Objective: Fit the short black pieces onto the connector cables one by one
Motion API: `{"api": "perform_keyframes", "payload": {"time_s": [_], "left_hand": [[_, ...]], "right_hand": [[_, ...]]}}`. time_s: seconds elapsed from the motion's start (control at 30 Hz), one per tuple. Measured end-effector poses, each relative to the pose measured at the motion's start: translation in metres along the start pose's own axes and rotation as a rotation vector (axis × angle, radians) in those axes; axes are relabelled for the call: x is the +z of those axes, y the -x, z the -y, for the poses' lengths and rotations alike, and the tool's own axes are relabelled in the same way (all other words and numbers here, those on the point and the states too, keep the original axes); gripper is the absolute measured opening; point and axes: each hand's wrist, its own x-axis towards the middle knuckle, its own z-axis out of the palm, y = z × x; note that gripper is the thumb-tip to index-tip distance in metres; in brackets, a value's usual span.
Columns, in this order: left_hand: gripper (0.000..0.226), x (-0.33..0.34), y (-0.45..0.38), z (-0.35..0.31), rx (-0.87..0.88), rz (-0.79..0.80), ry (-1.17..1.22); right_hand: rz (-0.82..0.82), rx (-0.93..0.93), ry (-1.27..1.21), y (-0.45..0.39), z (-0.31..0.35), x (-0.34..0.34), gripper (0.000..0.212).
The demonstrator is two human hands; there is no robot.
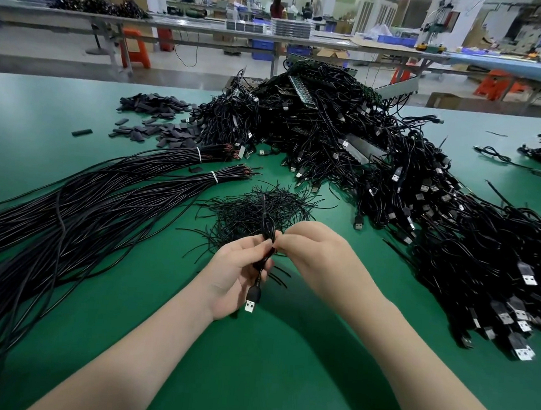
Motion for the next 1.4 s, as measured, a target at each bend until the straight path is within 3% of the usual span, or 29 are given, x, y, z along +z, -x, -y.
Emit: {"api": "perform_keyframes", "payload": {"time_s": [0.1, 0.23, 0.43, 0.5, 0.6, 0.67, 0.73, 0.9, 1.2, 1.27, 1.4], "left_hand": [[0.016, -0.002, 0.001, -0.002, -0.027, 0.015, 0.059], [0.014, -0.002, 0.001, -0.002, -0.063, 0.017, 0.144], [0.012, -0.004, 0.002, -0.001, -0.009, 0.083, 0.195], [0.017, -0.006, 0.002, -0.001, 0.02, 0.113, 0.168], [0.012, -0.006, 0.001, 0.001, 0.107, 0.032, 0.072], [0.014, -0.005, -0.001, 0.002, 0.163, -0.046, 0.031], [0.017, -0.005, -0.001, 0.004, 0.196, -0.059, -0.019], [0.024, -0.003, 0.0, 0.006, 0.24, -0.029, -0.127], [0.018, 0.0, 0.001, 0.01, 0.298, -0.046, -0.239], [0.018, 0.001, 0.001, 0.01, 0.281, -0.056, -0.223], [0.016, 0.002, 0.001, 0.007, 0.23, -0.096, -0.133]], "right_hand": [[-0.004, -0.063, 0.066, -0.001, -0.002, 0.0, 0.028], [-0.022, 0.004, -0.084, -0.002, -0.003, -0.004, 0.021], [0.031, 0.565, -0.849, 0.001, -0.002, -0.001, 0.025], [0.034, 0.66, -1.03, 0.003, -0.002, 0.002, 0.022], [0.027, 0.864, -1.149, 0.002, 0.0, 0.005, 0.013], [0.075, 1.053, -1.126, 0.0, 0.002, 0.004, 0.029], [0.181, 1.13, -1.108, 0.001, 0.003, 0.003, 0.042], [0.255, 1.178, -1.254, 0.0, 0.003, 0.0, 0.022], [0.312, 1.219, -1.309, -0.001, 0.0, -0.009, 0.017], [0.248, 1.106, -1.121, 0.0, 0.001, -0.005, 0.012], [0.032, 0.727, -0.462, 0.001, 0.003, 0.009, 0.015]]}}
